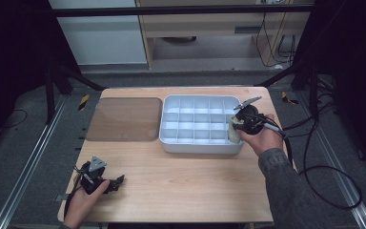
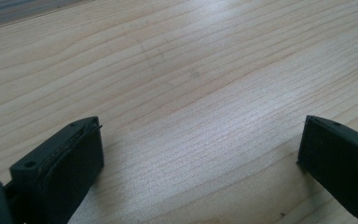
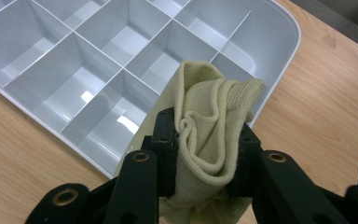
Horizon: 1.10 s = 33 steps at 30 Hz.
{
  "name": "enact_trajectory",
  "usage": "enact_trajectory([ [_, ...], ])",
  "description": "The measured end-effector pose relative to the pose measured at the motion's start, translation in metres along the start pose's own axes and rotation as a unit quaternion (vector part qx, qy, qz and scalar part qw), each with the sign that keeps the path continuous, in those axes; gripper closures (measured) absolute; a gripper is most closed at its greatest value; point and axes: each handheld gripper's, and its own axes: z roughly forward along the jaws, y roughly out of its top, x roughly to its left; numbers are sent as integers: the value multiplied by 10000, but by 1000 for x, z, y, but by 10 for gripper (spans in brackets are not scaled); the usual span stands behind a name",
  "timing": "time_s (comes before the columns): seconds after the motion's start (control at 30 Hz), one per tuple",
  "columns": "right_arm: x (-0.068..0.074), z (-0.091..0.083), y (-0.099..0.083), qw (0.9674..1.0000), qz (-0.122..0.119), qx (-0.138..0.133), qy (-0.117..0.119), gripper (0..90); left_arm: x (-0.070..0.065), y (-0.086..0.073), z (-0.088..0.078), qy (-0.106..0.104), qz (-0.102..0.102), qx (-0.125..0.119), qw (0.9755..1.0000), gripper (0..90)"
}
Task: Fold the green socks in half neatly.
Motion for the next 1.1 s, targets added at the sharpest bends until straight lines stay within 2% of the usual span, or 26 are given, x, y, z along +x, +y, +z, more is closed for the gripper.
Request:
enact_trajectory([
  [0.17,1,12,1,9999,-54,158,-43,695,-1,0,0,4,-19,-3,10000,0],
  [0.5,-2,29,4,9994,-60,284,-163,695,-1,0,0,8,-20,5,10000,0],
  [0.6,-1,33,4,9992,-140,331,-200,695,-1,0,0,9,-21,-3,10000,0],
  [0.93,6,43,3,9976,-364,492,-328,695,-2,0,0,12,-31,-16,10000,0],
  [1.1,7,46,1,9976,-337,519,-321,695,-2,0,0,12,-30,-16,10000,0],
])
